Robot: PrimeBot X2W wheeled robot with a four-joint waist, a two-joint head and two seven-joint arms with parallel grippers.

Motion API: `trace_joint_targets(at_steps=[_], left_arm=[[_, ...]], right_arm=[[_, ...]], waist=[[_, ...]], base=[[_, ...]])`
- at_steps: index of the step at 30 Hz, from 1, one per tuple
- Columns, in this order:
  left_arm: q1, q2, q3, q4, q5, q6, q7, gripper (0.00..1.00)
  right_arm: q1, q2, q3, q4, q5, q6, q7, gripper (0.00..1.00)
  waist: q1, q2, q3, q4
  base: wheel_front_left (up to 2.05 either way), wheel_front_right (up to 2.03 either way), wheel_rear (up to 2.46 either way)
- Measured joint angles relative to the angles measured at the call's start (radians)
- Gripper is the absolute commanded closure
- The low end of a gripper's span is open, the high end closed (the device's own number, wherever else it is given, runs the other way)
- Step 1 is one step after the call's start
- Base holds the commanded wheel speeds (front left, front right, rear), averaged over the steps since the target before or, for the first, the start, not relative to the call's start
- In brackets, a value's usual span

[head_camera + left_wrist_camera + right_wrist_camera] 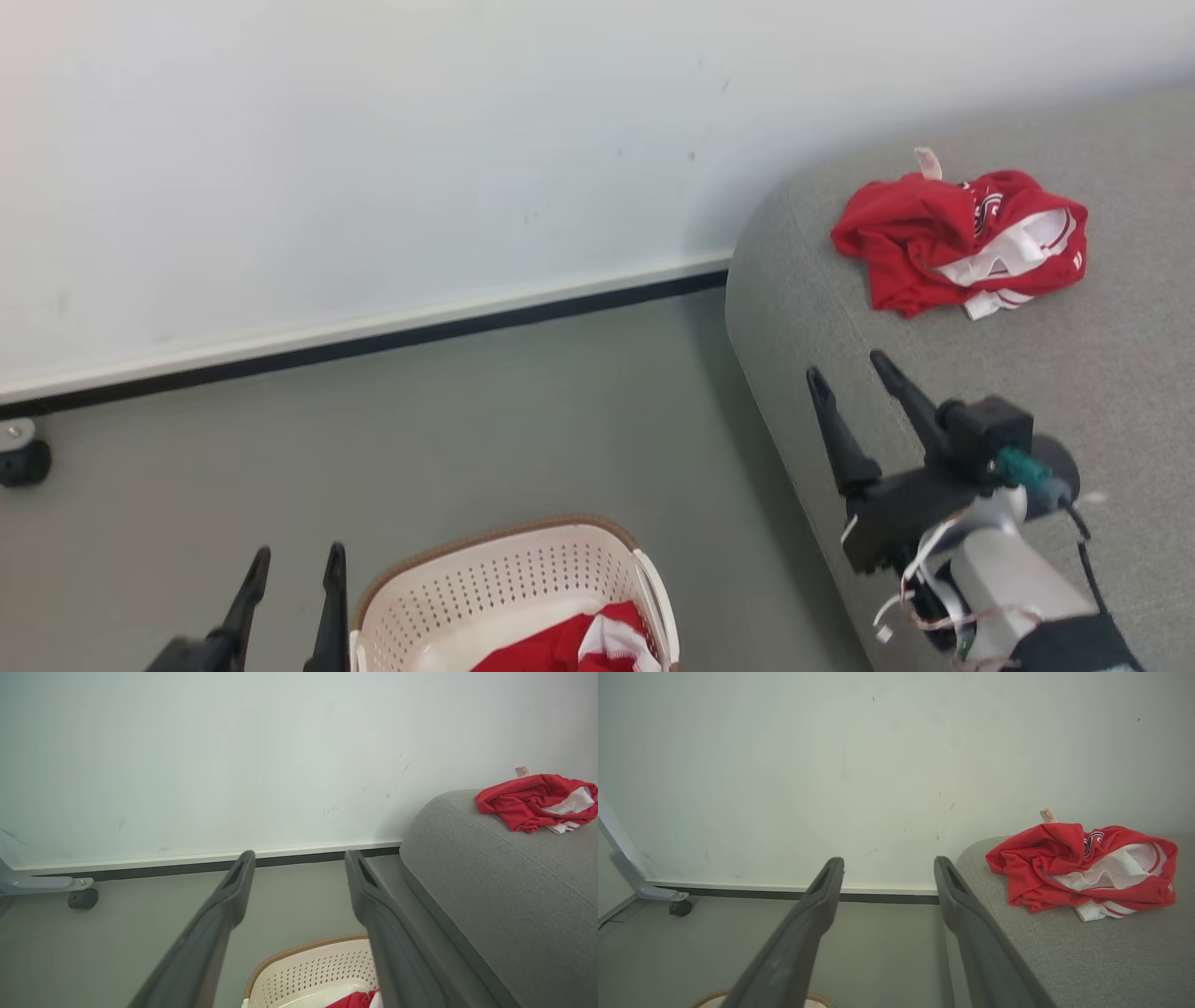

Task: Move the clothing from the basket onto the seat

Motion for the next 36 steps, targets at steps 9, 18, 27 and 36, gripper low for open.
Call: trace_joint_targets(at_steps=[9, 18, 27, 36], left_arm=[[0.144, -0.007, 0.05, -0.107, 0.005, 0.021, 0.0, 0.0], [0.195, -0.02, 0.092, -0.172, 0.018, 0.031, 0.0, 0.0], [0.238, -0.031, 0.134, -0.215, 0.026, 0.032, 0.0, 0.0], [0.25, -0.049, 0.159, -0.245, 0.035, 0.04, 0.0, 0.0]], right_arm=[[0.19, -0.003, -0.003, -0.184, -0.028, -0.069, 0.0, 0.0], [0.318, -0.021, -0.035, -0.325, -0.045, -0.114, 0.0, 0.0], [0.395, -0.021, -0.059, -0.415, -0.058, -0.135, 0.0, 0.0], [0.418, -0.018, -0.085, -0.455, -0.062, -0.147, 0.0, 0.0]], waist=[[0.0001, 0.0, -0.059, 0.011], [0.0002, 0.0002, -0.065, 0.021], [0.0002, 0.0001, -0.063, 0.028], [0.0002, 0.0002, -0.058, 0.029]], base=[[0.0, 0.0, 0.0], [0.0, 0.0, 0.0], [0.0, 0.0, 0.0], [0.0, 0.0, 0.0]])
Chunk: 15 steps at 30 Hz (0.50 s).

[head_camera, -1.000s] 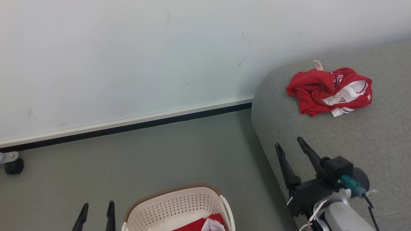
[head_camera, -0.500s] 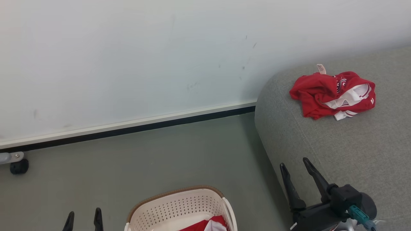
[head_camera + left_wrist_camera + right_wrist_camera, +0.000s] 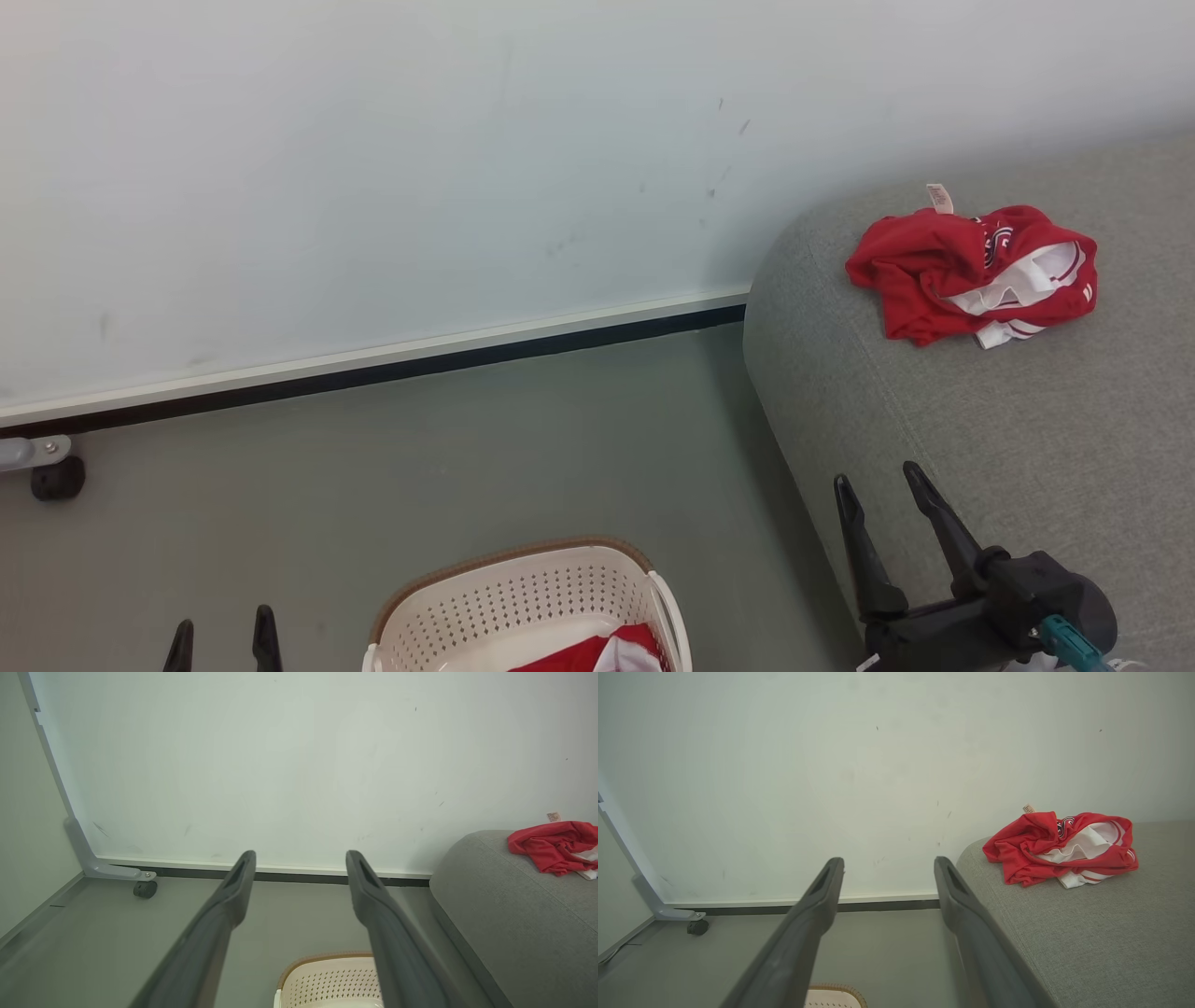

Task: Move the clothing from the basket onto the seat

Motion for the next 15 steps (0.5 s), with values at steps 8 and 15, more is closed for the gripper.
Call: trace_joint_targets(at_steps=[8, 15], left_arm=[[0.005, -0.015, 0.01, -0.016, 0.007, 0.0, 0.0, 0.0], [0.006, -0.03, 0.013, -0.029, 0.033, 0.0, 0.0, 0.0]], right_arm=[[0.001, 0.002, -0.016, -0.019, -0.006, 0.0, 0.0, 0.0], [0.02, 0.005, -0.026, -0.026, -0.009, -0.001, 0.0, 0.0]], waist=[[0.0, 0.0, 0.002, -0.002], [0.0, 0.0, 0.005, -0.002]], base=[[0.0, 0.0, 0.0], [0.0, 0.0, 0.0]])
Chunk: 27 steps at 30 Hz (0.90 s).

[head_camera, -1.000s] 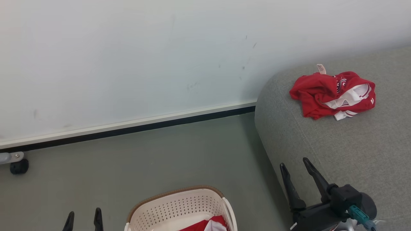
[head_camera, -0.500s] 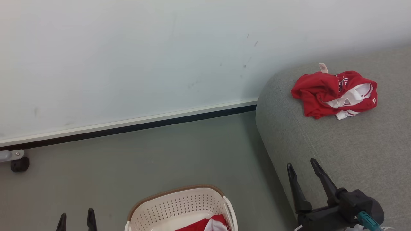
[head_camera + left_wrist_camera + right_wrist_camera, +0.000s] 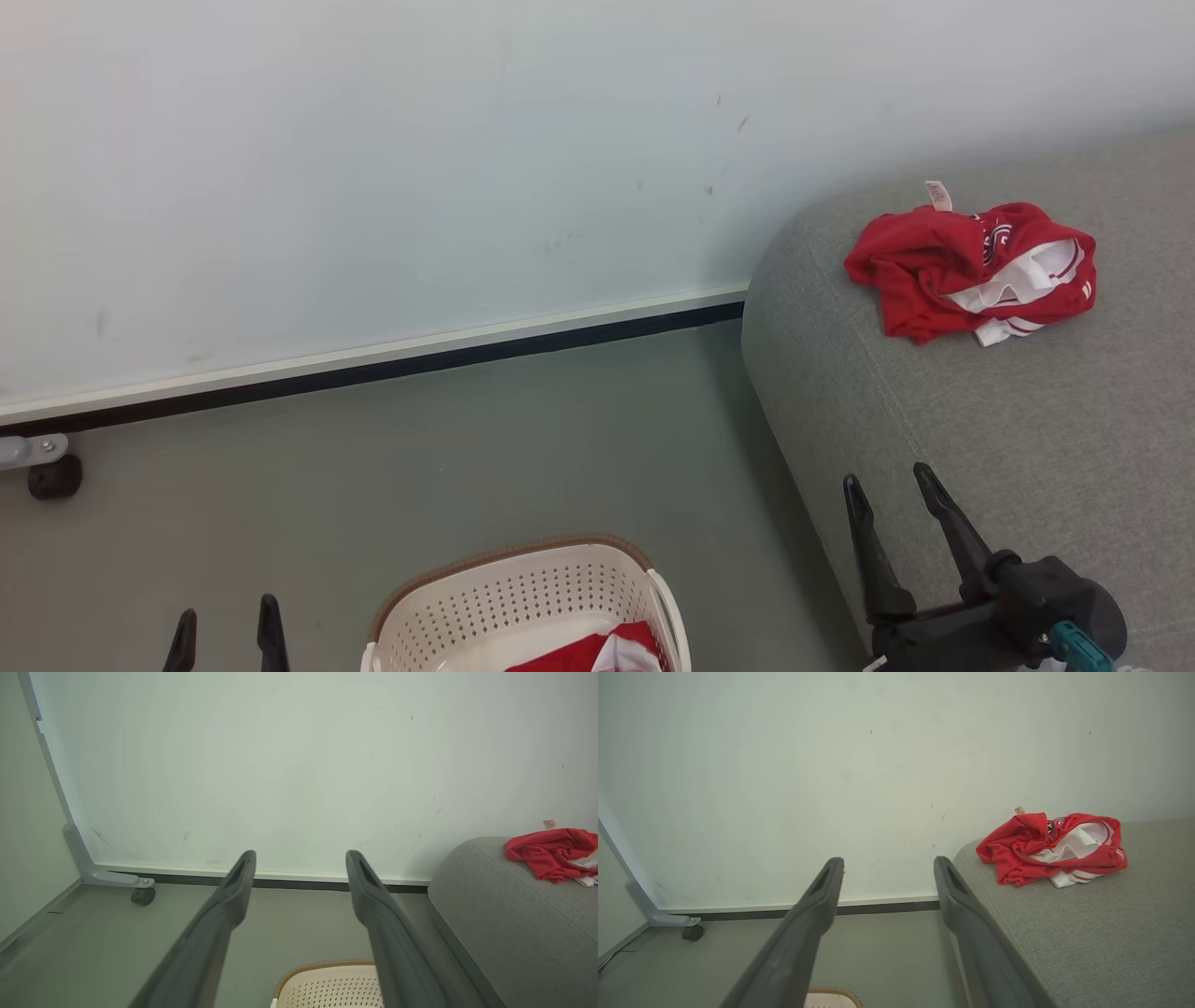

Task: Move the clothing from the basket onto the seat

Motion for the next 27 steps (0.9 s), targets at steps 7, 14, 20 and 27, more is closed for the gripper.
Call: trace_joint_targets(at_steps=[7, 14, 20, 27], left_arm=[[0.002, -0.003, 0.002, -0.009, 0.005, 0.0, 0.0, 0.0], [0.022, -0.007, 0.005, -0.026, 0.011, 0.0, 0.0, 0.0], [0.015, -0.007, 0.003, -0.036, 0.012, 0.0, 0.0, 0.0], [-0.07, -0.005, -0.035, -0.033, 0.024, -0.01, 0.016, 0.0]], right_arm=[[0.0, 0.001, -0.01, -0.012, -0.001, 0.0, 0.0, 0.0], [0.0, 0.001, -0.021, -0.026, -0.005, -0.007, 0.0, 0.0], [0.0, -0.003, -0.061, -0.052, -0.007, -0.007, 0.0, 0.0], [-0.022, -0.01, -0.101, -0.093, -0.008, -0.007, 0.0, 0.0]], waist=[[0.0, -0.0001, 0.004, 0.001], [0.0, -0.0001, 0.014, -0.001], [0.0, 0.0, 0.046, -0.004], [0.0, 0.0, 0.112, -0.009]], base=[[0.0, 0.0, 0.0], [0.0, 0.0, 0.0], [0.0, 0.0, 0.0], [0.0, 0.0, 0.0]])
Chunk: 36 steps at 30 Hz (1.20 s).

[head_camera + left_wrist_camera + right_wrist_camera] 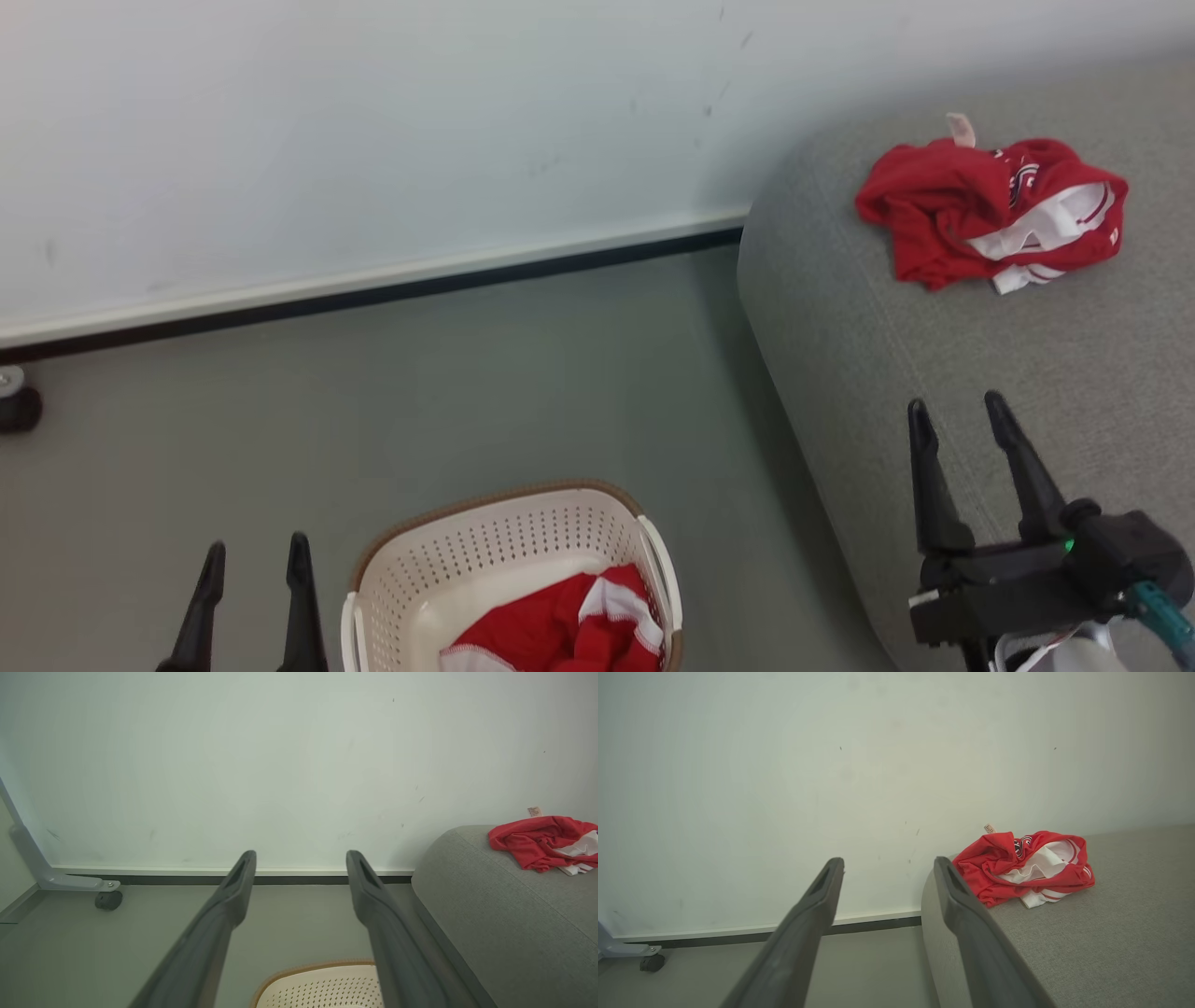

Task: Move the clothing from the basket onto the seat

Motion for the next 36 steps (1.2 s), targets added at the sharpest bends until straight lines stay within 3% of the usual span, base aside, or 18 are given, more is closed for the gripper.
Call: trace_joint_targets(at_steps=[15, 23, 36], left_arm=[[-0.253, 0.001, -0.153, 0.191, 0.048, -0.104, 0.074, 0.0], [-0.375, -0.025, -0.201, 0.34, 0.062, -0.141, 0.109, 0.0], [-0.523, -0.015, -0.269, 0.539, 0.124, -0.184, 0.164, 0.0]], right_arm=[[-0.125, 0.003, -0.069, -0.059, -0.018, -0.001, 0.0, 0.0], [-0.198, 0.01, -0.094, -0.082, -0.02, -0.001, 0.0, 0.0], [-0.375, 0.036, -0.121, -0.13, -0.029, -0.001, 0.0, 0.0]], waist=[[0.0002, 0.0, 0.204, -0.021], [0.0003, 0.0001, 0.32, -0.043], [0.0002, 0.0001, 0.513, -0.088]], base=[[0.0, 0.0, 0.0], [0.0, 0.0, 0.0], [0.0, 0.0, 0.0]])
